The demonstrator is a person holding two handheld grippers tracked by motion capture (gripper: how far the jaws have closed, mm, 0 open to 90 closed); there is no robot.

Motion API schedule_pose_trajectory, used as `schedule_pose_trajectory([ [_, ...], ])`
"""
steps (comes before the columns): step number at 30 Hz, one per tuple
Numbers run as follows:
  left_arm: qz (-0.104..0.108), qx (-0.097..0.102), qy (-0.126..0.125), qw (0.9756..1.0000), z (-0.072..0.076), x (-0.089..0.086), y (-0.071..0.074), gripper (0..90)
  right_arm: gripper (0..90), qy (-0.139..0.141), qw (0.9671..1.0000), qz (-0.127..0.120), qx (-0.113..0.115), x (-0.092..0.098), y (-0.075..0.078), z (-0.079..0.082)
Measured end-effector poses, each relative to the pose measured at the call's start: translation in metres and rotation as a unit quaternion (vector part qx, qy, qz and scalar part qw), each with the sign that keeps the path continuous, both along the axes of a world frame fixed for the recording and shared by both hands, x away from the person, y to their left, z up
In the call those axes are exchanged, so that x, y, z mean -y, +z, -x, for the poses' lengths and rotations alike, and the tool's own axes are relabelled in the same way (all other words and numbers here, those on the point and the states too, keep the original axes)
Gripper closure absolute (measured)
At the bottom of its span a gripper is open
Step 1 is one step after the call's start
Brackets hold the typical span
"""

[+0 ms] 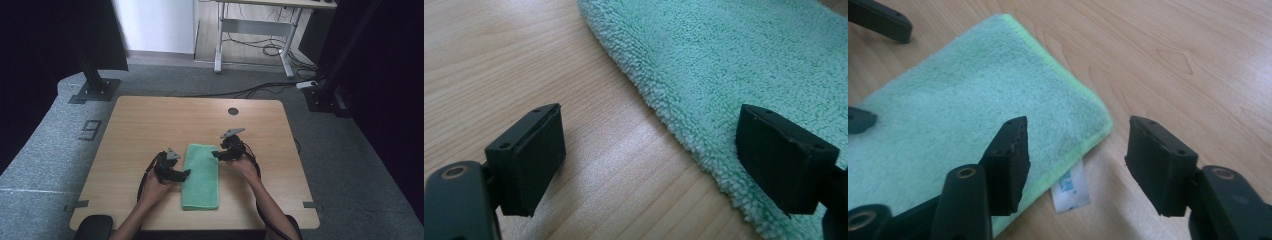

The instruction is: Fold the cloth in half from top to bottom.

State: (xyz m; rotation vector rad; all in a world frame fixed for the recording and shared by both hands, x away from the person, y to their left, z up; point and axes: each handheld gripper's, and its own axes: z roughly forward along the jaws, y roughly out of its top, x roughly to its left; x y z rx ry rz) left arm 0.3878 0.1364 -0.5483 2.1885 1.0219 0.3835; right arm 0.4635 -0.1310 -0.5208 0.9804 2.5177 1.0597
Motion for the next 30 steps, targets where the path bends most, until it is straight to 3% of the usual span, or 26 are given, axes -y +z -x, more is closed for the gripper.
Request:
schedule_pose_trajectory([
  [8,0.0,0.0,0.0,1.0,0.0,0.0,0.0,13.1,45.2,0.003,1.0,0.007,-0.003,-0.009,-0.003,-0.016],
  [14,0.001,0.0,0.001,1.0,0.0,0.0,0.0,13.1,40.8,0.003,0.9996,0.027,-0.004,-0.019,-0.015,-0.024],
  [20,0.0,0.0,0.0,1.0,0.0,0.0,0.0,13.1,41.1,0.003,0.9998,0.014,-0.011,-0.02,-0.02,-0.026],
  [21,0.0,0.0,0.0,1.0,0.0,0.0,0.0,13.0,42.9,0.006,0.9998,0.015,-0.011,-0.02,-0.019,-0.026],
  [23,0.001,0.0,0.001,1.0,0.0,0.0,0.0,13.0,56.2,0.024,0.9995,0.012,-0.017,-0.021,-0.018,-0.025],
  [24,0.001,0.0,0.0,1.0,0.0,0.0,0.0,13.0,56.2,0.024,0.9995,0.012,-0.017,-0.021,-0.018,-0.025],
  [26,0.001,0.0,0.001,1.0,0.0,0.0,0.0,13.0,71.4,0.035,0.9989,0.002,-0.03,-0.022,-0.017,-0.024],
  [30,0.0,0.0,0.0,1.0,0.0,0.0,0.0,13.1,80.9,0.037,0.9981,-0.014,-0.047,-0.022,-0.018,-0.023],
])
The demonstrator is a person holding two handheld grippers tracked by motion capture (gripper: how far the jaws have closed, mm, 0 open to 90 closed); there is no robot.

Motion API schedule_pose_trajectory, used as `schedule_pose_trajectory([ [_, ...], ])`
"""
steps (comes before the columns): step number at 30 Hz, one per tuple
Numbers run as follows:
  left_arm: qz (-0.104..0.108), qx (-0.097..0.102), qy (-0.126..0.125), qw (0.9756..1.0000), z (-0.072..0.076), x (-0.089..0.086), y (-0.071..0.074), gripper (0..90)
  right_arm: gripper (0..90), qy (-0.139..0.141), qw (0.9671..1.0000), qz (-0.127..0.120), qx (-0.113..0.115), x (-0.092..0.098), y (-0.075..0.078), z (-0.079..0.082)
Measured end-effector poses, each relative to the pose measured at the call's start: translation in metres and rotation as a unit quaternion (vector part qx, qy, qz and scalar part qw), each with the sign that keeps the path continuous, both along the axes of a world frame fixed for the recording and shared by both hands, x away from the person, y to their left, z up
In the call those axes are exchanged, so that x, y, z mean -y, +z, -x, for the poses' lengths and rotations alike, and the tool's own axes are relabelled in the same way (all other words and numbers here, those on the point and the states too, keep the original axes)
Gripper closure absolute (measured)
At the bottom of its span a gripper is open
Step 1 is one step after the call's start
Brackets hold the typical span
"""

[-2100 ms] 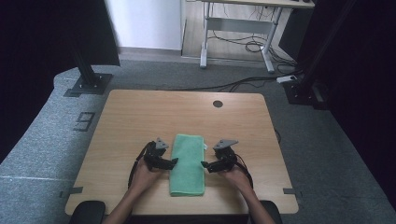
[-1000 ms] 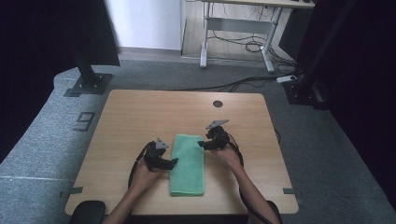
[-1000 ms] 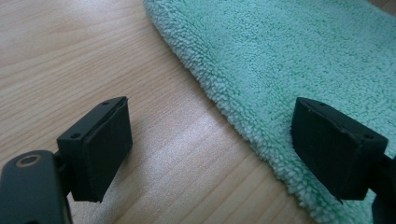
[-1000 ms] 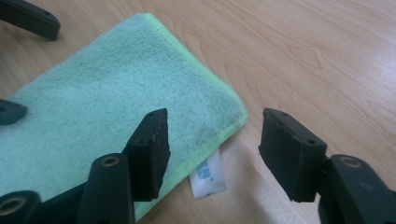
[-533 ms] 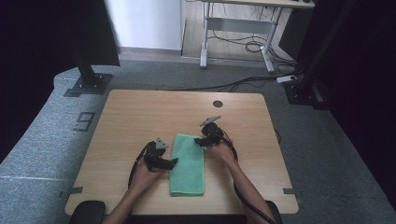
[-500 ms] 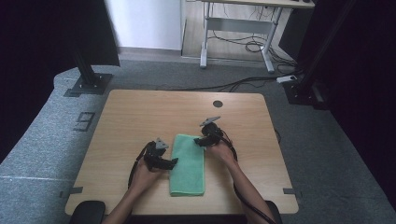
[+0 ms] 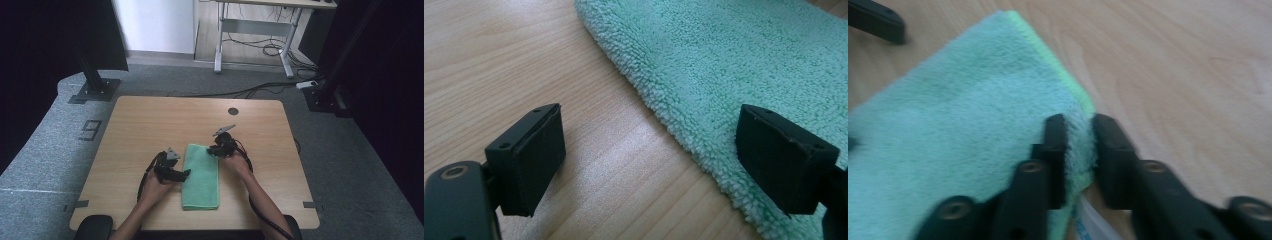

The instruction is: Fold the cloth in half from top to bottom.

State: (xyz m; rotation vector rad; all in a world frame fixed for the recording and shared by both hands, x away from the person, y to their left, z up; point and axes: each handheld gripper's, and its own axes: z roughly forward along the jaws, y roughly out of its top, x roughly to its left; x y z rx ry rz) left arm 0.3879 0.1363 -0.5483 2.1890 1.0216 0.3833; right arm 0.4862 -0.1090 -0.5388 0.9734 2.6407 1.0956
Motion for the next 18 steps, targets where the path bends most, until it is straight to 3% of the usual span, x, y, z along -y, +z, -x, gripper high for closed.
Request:
schedule_pose_trajectory([
  [18,0.002,-0.007,-0.007,1.0,0.011,-0.003,0.002,14.1,82.3,-0.003,1.0,0.005,-0.007,-0.002,0.001,-0.001],
])
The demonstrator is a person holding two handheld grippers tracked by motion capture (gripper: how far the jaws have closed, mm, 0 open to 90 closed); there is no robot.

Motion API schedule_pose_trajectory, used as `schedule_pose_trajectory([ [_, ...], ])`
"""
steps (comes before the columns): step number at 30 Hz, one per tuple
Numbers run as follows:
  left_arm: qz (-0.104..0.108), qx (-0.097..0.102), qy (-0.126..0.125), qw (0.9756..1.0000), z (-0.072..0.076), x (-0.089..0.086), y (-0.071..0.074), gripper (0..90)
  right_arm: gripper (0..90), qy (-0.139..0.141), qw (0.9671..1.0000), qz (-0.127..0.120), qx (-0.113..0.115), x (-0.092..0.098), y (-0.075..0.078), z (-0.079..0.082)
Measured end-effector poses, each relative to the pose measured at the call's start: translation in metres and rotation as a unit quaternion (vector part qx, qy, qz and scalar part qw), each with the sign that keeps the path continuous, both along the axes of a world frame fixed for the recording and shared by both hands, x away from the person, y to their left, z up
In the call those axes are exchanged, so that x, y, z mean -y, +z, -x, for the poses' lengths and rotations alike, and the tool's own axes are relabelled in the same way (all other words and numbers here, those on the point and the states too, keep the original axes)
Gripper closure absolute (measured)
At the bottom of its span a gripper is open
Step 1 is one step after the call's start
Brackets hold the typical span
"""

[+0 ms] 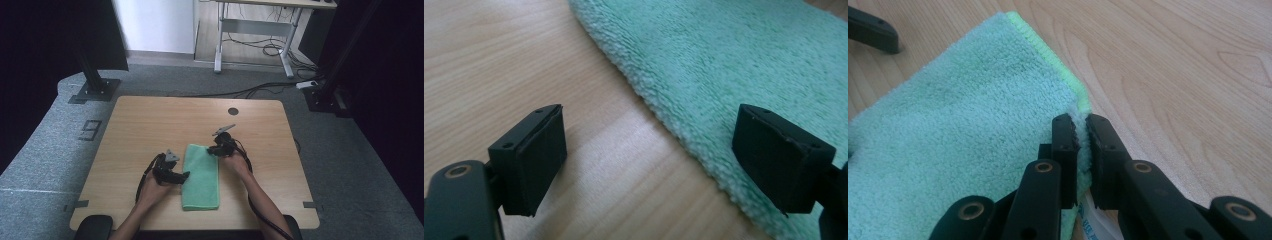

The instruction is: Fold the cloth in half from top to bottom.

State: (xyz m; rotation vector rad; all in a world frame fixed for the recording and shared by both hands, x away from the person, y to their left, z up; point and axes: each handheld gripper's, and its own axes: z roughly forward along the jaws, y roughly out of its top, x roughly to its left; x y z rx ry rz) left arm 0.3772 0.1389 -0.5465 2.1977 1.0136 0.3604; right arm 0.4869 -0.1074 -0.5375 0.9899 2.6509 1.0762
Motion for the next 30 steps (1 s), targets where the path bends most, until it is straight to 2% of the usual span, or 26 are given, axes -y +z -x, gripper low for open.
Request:
schedule_pose_trajectory([
  [13,-0.002,0.005,0.005,1.0,0.0096,-0.0035,-0.0009,14.2,82.2,0.0,1.0,0.001,0.003,0.0001,0.0,0.0004],
  [22,-0.001,0.007,0.007,1.0,0.0105,-0.0036,-0.0014,14.1,81.9,-0.002,1.0,-0.001,0.001,0.0001,-0.0001,0.0004],
  [26,-0.001,0.007,0.007,1.0,0.0103,-0.0034,-0.0015,14.1,82.0,-0.004,0.9999,0.014,0.004,-0.0027,0.002,0.0017],
  [29,-0.001,0.007,0.006,1.0,0.0101,-0.0034,-0.0015,14.0,82.1,0.002,0.9992,0.036,0.018,-0.0064,0.0066,0.0046],
  [30,0.0,0.007,0.007,1.0,0.0101,-0.0033,-0.0015,14.0,82.1,0.002,0.9992,0.036,0.018,-0.0064,0.0066,0.0046],
])
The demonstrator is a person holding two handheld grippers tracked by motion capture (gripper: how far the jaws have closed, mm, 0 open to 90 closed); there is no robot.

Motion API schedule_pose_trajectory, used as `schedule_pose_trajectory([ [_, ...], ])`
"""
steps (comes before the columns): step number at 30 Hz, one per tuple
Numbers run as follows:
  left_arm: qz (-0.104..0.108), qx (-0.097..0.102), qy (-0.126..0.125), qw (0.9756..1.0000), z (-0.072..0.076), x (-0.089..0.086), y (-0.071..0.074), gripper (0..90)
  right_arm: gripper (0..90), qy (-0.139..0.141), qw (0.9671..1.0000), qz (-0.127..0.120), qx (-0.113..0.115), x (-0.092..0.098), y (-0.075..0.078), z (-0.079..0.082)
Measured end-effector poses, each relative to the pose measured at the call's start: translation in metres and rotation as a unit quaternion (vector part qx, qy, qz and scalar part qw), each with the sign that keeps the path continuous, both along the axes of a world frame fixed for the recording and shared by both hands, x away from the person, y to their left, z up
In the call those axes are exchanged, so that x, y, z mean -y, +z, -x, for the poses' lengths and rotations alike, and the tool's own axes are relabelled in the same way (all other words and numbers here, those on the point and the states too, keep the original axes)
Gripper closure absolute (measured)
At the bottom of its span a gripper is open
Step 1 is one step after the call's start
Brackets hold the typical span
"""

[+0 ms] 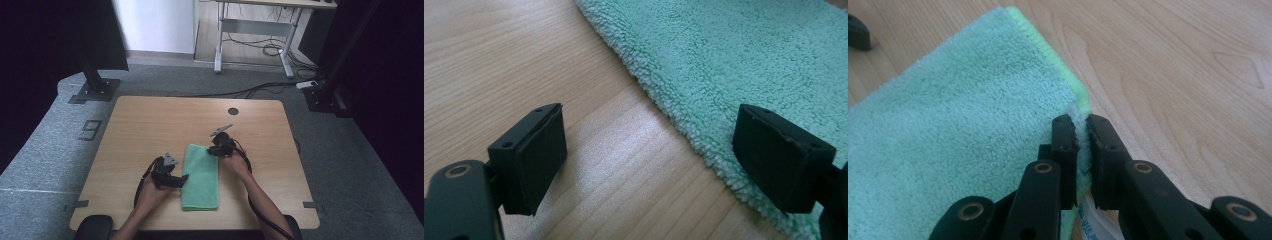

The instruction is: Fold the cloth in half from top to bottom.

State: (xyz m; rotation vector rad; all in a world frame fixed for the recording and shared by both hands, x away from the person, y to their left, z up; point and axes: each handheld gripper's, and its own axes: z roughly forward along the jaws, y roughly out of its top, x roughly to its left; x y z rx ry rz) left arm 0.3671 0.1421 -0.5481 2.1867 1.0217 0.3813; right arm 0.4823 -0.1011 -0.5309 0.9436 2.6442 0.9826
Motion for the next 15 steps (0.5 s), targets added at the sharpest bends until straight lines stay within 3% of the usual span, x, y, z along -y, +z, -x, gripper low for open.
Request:
schedule_pose_trajectory([
  [7,0.0,0.0,0.0,1.0,0.0,0.0,0.0,14.0,82.1,0.0,0.9998,-0.019,0.005,0.003,0.017,0.008],
  [15,-0.001,0.0,0.002,1.0,0.0,0.0,0.0,14.0,82.1,0.021,0.9982,-0.052,0.019,0.008,0.04,0.024],
])
